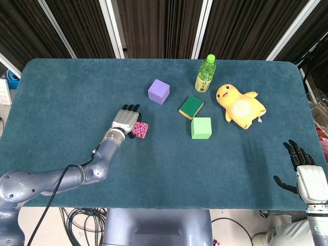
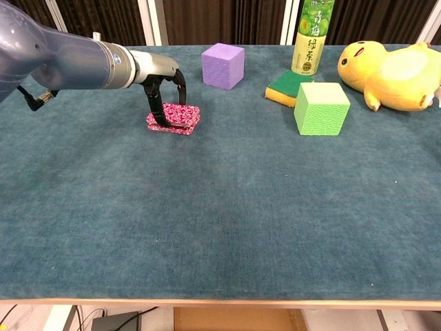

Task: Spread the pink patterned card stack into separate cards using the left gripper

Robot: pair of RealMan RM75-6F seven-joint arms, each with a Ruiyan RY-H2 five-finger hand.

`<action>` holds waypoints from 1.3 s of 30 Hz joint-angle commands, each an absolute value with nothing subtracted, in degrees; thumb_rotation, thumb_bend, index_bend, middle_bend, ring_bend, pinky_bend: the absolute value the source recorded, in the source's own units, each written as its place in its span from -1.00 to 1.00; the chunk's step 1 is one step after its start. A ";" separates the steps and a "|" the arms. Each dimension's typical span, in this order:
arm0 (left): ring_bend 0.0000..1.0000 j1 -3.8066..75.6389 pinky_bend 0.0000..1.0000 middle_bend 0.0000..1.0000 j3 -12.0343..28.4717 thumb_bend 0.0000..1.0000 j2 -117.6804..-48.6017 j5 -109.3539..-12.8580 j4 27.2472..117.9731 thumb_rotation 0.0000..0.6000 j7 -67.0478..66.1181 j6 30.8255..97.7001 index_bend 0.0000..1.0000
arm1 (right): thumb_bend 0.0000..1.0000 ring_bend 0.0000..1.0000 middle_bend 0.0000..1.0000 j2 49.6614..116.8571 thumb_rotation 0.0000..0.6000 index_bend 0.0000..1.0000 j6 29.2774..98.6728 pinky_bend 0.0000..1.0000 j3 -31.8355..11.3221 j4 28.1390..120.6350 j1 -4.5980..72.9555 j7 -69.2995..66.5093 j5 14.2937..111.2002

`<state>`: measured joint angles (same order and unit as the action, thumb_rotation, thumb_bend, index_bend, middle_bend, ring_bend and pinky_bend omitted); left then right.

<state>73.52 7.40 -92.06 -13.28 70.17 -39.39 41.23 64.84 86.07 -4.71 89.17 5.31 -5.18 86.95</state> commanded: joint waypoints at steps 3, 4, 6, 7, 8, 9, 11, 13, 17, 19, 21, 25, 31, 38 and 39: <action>-1.00 74.02 -1.00 -0.80 7.02 -0.38 -91.36 -12.53 71.40 1.00 -40.42 42.12 0.03 | -0.60 -0.74 -0.90 64.79 1.00 -0.86 86.02 -0.51 -4.69 89.19 5.33 -5.21 86.97; -1.00 74.10 -1.00 -0.80 6.93 -0.38 -91.20 -12.34 71.75 1.00 -40.64 42.31 0.04 | -0.60 -0.74 -0.90 64.78 1.00 -0.86 86.04 -0.51 -4.70 89.19 5.33 -5.20 86.99; -1.00 74.23 -1.00 -0.79 6.88 -0.38 -90.84 -12.11 72.46 1.00 -40.93 42.70 0.04 | -0.60 -0.74 -0.90 64.78 1.00 -0.86 85.98 -0.52 -4.68 89.21 5.33 -5.24 86.96; -1.00 74.30 -1.00 -0.79 6.82 -0.38 -90.62 -12.06 72.84 1.00 -41.12 42.88 0.04 | -0.60 -0.74 -0.90 64.78 1.00 -0.86 85.97 -0.52 -4.69 89.22 5.33 -5.27 86.94; -1.00 74.35 -1.00 -0.79 6.77 -0.38 -90.37 -11.97 73.25 1.00 -41.28 43.06 0.04 | -0.60 -0.74 -0.90 64.78 1.00 -0.86 85.98 -0.52 -4.70 89.22 5.33 -5.25 86.93; -1.00 74.38 -1.00 -0.79 6.70 -0.38 -89.95 -11.87 73.95 1.00 -41.46 43.41 0.04 | -0.60 -0.74 -0.90 64.79 1.00 -0.86 85.97 -0.52 -4.71 89.21 5.35 -5.23 86.94; -1.00 74.30 -1.00 -0.79 6.53 -0.38 -89.19 -11.86 75.16 1.00 -41.71 44.21 0.04 | -0.60 -0.74 -0.90 64.81 1.00 -0.86 85.94 -0.51 -4.67 89.24 5.35 -5.23 86.96; -1.00 74.13 -1.00 -0.79 6.44 -0.38 -88.44 -11.90 76.35 1.00 -41.77 44.89 0.04 | -0.59 -0.74 -0.90 64.81 1.00 -0.86 85.93 -0.51 -4.66 89.23 5.35 -5.18 86.98; -1.00 73.37 -1.00 -0.79 6.22 -0.38 -85.70 -10.95 80.83 1.00 -41.62 46.24 0.04 | -0.60 -0.74 -0.90 64.81 1.00 -0.86 86.01 -0.52 -4.64 89.29 5.31 -5.11 87.03; -1.00 72.92 -1.00 -0.80 6.71 -0.38 -83.88 -9.42 83.90 1.00 -40.79 46.37 0.04 | -0.60 -0.74 -0.90 64.80 1.00 -0.86 86.02 -0.52 -4.62 89.35 5.29 -5.10 87.02; -1.00 72.66 -1.00 -0.80 6.87 -0.38 -82.09 -8.48 86.70 1.00 -40.40 46.61 0.03 | -0.60 -0.74 -0.90 64.79 1.00 -0.86 86.03 -0.52 -4.63 89.45 5.26 -5.16 86.97; -1.00 72.67 -1.00 -0.80 6.04 -0.38 -79.35 -7.98 91.66 1.00 -41.30 48.73 0.03 | -0.60 -0.74 -0.90 64.76 1.00 -0.86 86.07 -0.51 -4.60 89.58 5.22 -5.14 87.01; -1.00 74.00 -1.00 -0.80 6.28 -0.38 -79.18 -7.61 97.54 1.00 -42.81 53.48 0.03 | -0.60 -0.74 -0.90 64.69 1.00 -0.86 86.11 -0.52 -4.61 89.71 5.16 -5.32 86.95; -1.00 75.89 -1.00 -0.80 8.01 -0.38 -83.27 -5.99 96.10 1.00 -44.09 55.71 0.05 | -0.60 -0.74 -0.90 64.65 1.00 -0.86 85.99 -0.52 -4.72 89.58 5.21 -5.63 86.81; -1.00 76.15 -1.00 -0.79 8.30 -0.38 -84.02 -5.55 95.46 1.00 -44.21 55.61 0.05 | -0.60 -0.74 -0.90 64.65 1.00 -0.86 85.99 -0.51 -4.72 89.57 5.19 -5.70 86.78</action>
